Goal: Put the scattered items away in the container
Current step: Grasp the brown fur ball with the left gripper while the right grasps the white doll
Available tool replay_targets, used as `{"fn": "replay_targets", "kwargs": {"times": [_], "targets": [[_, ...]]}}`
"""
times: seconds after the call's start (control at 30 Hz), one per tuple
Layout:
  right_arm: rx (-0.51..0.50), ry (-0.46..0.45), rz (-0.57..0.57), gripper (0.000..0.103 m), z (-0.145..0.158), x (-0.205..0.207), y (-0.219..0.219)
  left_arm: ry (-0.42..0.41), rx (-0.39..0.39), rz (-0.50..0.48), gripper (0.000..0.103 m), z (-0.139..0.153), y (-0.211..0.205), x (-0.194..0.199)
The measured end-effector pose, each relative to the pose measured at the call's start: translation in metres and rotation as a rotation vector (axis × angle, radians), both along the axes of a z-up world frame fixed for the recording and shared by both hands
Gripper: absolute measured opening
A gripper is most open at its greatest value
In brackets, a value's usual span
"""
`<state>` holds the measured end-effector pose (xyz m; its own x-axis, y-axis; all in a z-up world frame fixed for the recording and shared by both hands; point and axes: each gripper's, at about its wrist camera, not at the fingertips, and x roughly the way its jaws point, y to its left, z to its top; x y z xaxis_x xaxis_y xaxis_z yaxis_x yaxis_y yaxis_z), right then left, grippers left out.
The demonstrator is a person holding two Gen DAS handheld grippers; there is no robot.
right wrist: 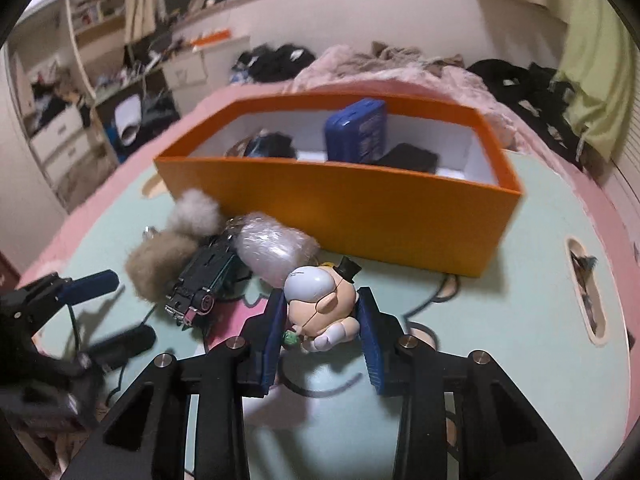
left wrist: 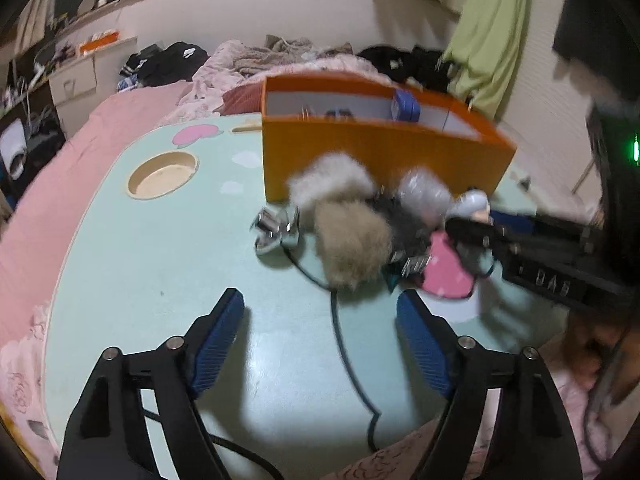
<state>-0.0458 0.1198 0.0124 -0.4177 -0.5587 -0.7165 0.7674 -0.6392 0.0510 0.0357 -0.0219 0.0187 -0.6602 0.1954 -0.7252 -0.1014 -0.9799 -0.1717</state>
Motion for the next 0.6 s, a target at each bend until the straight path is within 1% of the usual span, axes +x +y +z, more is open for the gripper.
{"fn": "replay_targets", "kwargs": {"times": [0.03,0.1,0.17,0.23,0.3,0.33,0.37,0.4,0.5,0.6], "targets": [[-0.006,0.006,-0.004,0.034,0.001,0.001,0.002,0.009,0.022,0.001,0.077,0.003,-0.002,-0.001],[-0.011,0.017,0.000,0.034,0.002,0.005,0.004,0.027,0.049,0.004,0.066,0.010,-0.003,-0.005],[-0.008,0.024,0.002,0.034,0.003,0.008,0.003,0.047,0.042,-0.002,0.065,0.016,0.001,-0.013],[-0.009,0.023,0.002,0.034,0.003,0.008,0.005,0.044,0.034,-0.012,0.059,0.016,0.005,-0.022],[-0.011,0.020,-0.001,0.034,0.003,0.009,0.005,0.013,0.026,-0.031,0.039,0.009,0.012,-0.033],[-0.014,0.017,-0.005,0.034,0.004,0.008,0.007,0.012,0.040,-0.044,0.036,0.007,0.013,-0.036],[-0.020,0.015,-0.009,0.034,0.005,0.009,0.008,0.008,0.058,-0.050,0.026,0.006,0.013,-0.037],[-0.027,0.013,-0.012,0.034,0.007,0.006,0.010,-0.002,0.063,-0.052,0.025,0.004,0.012,-0.037],[-0.063,0.011,-0.017,0.034,0.014,0.004,0.016,0.050,0.084,-0.054,0.025,0.011,0.006,-0.023],[-0.089,0.033,-0.011,0.034,0.025,0.003,0.021,0.095,0.099,-0.069,0.025,0.026,-0.001,-0.012]]}}
